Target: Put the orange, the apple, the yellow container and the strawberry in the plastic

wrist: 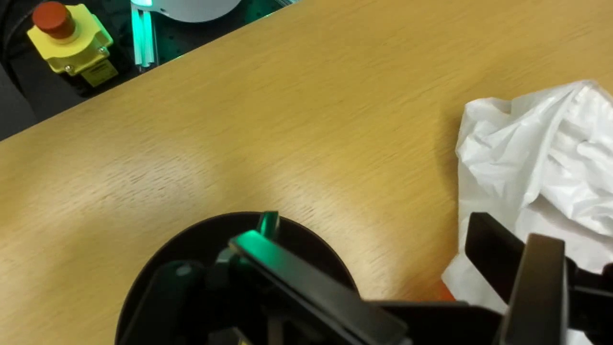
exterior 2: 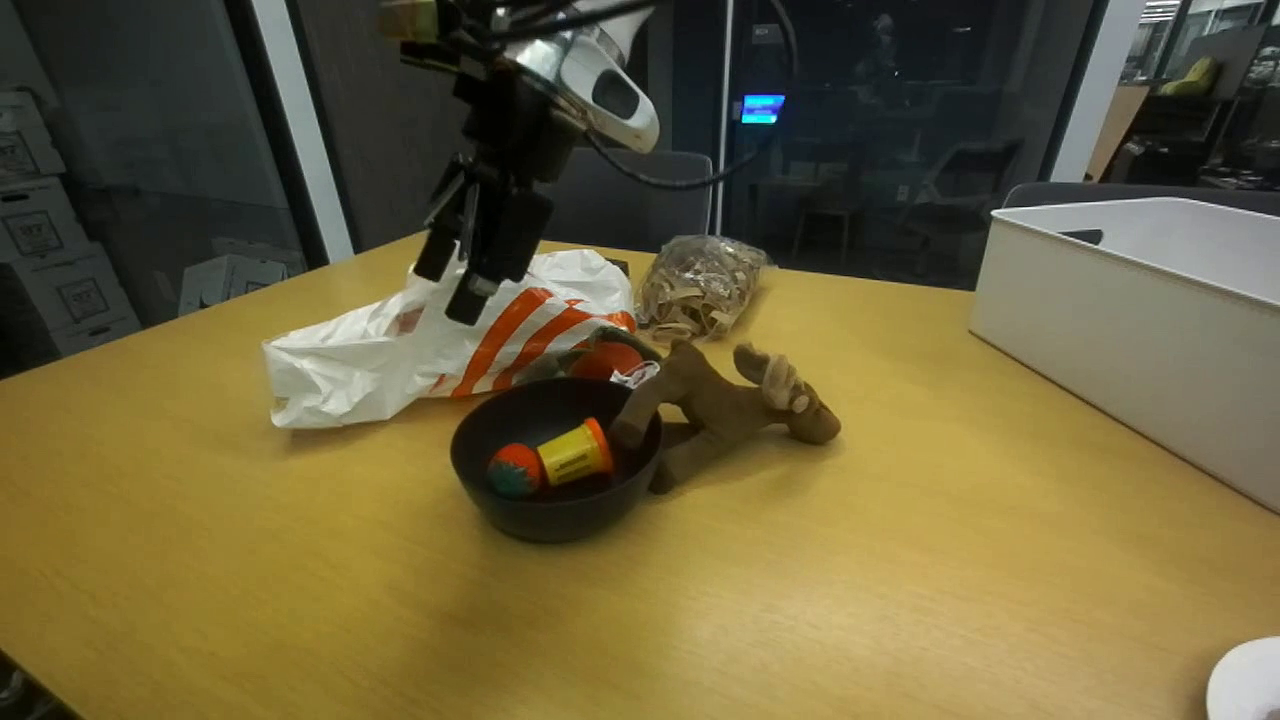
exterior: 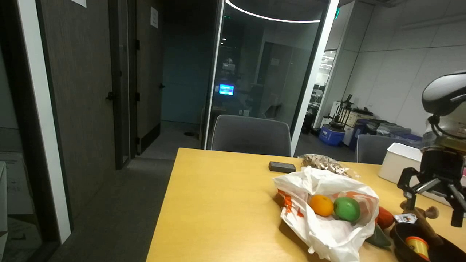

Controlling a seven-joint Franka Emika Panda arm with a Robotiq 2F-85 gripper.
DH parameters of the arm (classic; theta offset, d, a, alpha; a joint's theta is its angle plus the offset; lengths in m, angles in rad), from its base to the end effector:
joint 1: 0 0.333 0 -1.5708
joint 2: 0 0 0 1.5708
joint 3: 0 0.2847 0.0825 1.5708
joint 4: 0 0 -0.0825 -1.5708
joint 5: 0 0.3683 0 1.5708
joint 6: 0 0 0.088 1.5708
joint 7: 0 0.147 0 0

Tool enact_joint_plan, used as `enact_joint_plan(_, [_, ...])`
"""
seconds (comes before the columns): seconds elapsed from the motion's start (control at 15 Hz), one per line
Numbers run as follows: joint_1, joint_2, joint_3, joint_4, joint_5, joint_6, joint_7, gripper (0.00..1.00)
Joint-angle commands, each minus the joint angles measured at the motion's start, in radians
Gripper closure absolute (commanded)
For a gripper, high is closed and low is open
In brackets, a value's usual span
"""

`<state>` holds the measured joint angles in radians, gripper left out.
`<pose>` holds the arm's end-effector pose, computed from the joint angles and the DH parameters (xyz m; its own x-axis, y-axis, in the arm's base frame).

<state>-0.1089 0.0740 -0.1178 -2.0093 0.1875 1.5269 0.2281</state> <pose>0.4576 -0.0766 0.3331 0.7374 -0.3945 -0.5482 -0.4892 -0.8716 -0.0308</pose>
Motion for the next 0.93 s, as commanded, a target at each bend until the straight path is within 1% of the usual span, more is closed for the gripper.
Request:
enact_joint_plan(0.0, [-0.024, 0.027, -0.026, -0.078, 0.044, 0.101, 0.077, 0.0])
enact_joint_plan(0.27, [-0.043, 0.061, -0.053, -0.151, 0.074, 0.269, 0.138, 0.0])
enact_joint_plan(0.53, [-0.057, 0.068, -0.066, -0.193, 0.134, 0.422, 0.141, 0.0])
enact_joint_plan(0.87, [-0.054, 0.093, -0.066, -0.214, 0.149, 0.526, 0.191, 0.0])
